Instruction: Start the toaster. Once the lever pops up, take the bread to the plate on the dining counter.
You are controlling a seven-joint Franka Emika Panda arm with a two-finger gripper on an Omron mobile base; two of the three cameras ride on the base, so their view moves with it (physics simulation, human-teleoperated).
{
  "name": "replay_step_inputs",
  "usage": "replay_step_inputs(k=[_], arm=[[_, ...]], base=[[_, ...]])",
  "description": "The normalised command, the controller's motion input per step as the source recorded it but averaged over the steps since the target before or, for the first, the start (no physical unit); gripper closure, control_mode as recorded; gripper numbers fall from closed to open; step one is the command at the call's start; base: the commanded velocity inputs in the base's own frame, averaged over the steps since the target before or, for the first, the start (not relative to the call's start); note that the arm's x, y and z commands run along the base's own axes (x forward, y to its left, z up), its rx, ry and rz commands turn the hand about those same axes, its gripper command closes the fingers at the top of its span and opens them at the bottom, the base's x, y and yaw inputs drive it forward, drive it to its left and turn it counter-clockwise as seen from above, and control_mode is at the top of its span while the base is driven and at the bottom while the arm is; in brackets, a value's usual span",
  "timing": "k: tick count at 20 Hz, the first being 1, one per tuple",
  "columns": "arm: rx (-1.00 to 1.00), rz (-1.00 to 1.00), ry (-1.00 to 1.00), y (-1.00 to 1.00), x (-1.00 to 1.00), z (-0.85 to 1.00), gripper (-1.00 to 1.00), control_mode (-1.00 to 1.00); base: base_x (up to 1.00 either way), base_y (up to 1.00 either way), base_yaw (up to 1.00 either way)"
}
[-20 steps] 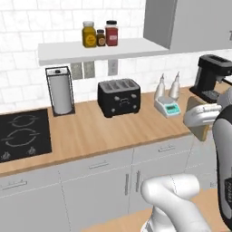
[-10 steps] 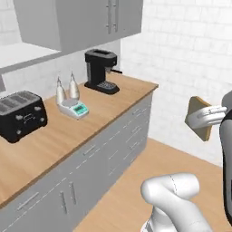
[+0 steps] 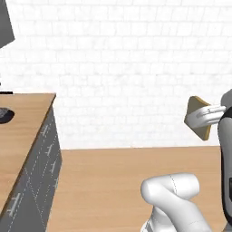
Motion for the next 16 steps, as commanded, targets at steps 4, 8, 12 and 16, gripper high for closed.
replay_step_inputs(k=[4,8,12,16], arm=[[0.00,0.00,0.00,0.00,0.00,0.00,1.00,1.00],[0.00,0.00,0.00,0.00,0.00,0.00,1.00,1.00],[0.00,0.00,0.00,0.00,0.00,0.00,1.00,1.00],[0.00,0.00,0.00,0.00,0.00,0.00,1.00,1.00]], base=[[-0.11,0.00,-1.00],[-0.11,0.00,-1.00],[-0.10,0.00,-1.00],[-0.09,0.00,-1.00]])
